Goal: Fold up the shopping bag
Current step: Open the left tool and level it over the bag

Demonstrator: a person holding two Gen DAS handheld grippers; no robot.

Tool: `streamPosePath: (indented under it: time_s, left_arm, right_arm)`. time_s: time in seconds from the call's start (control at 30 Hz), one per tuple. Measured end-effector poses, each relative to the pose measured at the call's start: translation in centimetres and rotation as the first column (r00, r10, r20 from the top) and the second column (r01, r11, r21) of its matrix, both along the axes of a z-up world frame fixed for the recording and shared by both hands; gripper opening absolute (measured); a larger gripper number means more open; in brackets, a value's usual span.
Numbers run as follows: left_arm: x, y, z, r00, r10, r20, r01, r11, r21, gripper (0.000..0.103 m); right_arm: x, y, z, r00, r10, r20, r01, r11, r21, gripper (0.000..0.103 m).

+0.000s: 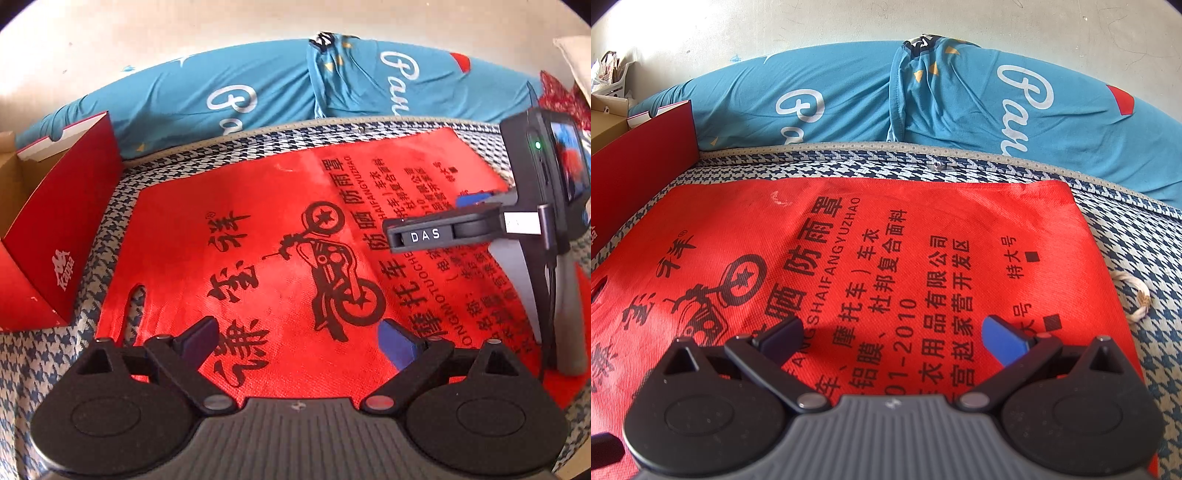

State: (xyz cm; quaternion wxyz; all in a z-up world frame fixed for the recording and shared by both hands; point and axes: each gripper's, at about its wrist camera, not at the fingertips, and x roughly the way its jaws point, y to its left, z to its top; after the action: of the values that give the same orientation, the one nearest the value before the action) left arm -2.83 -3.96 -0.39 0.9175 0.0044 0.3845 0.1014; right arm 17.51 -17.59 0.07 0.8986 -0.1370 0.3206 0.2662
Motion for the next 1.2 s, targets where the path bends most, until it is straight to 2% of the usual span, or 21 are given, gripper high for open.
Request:
streamPosePath:
  time_s: [0.23, 0.83, 1.1, 1.2]
  left_arm:
    - [1.0, 0.8, -0.4, 0.999, -0.047, 0.001, 0.047, 0.999, 0.0, 0.1]
    - [3.2, 4.5, -1.2, 0.987, -0.153, 0.053, 0.152, 0.988, 0.03, 0.101]
    - [4.3, 7.4, -2.9, 0.968, -0.237, 0.087, 0.242, 0.969, -0.051, 0.103]
    - [4.7, 8.9, -3.3, 0.961, -0.256, 0.106, 0.267, 0.957, -0.115, 0.103]
  right_arm:
    - [0.0, 0.0, 0.0, 1.0, 0.0, 0.0, 0.0, 1.0, 0.0, 0.103]
    - [0.0, 0.0, 0.0, 1.0, 0.0, 0.0, 0.0, 1.0, 0.0, 0.103]
    - [0.0, 0.0, 0.0, 1.0, 0.0, 0.0, 0.0, 1.0, 0.0, 0.103]
    - [0.0, 0.0, 0.0, 1.0, 0.0, 0.0, 0.0, 1.0, 0.0, 0.103]
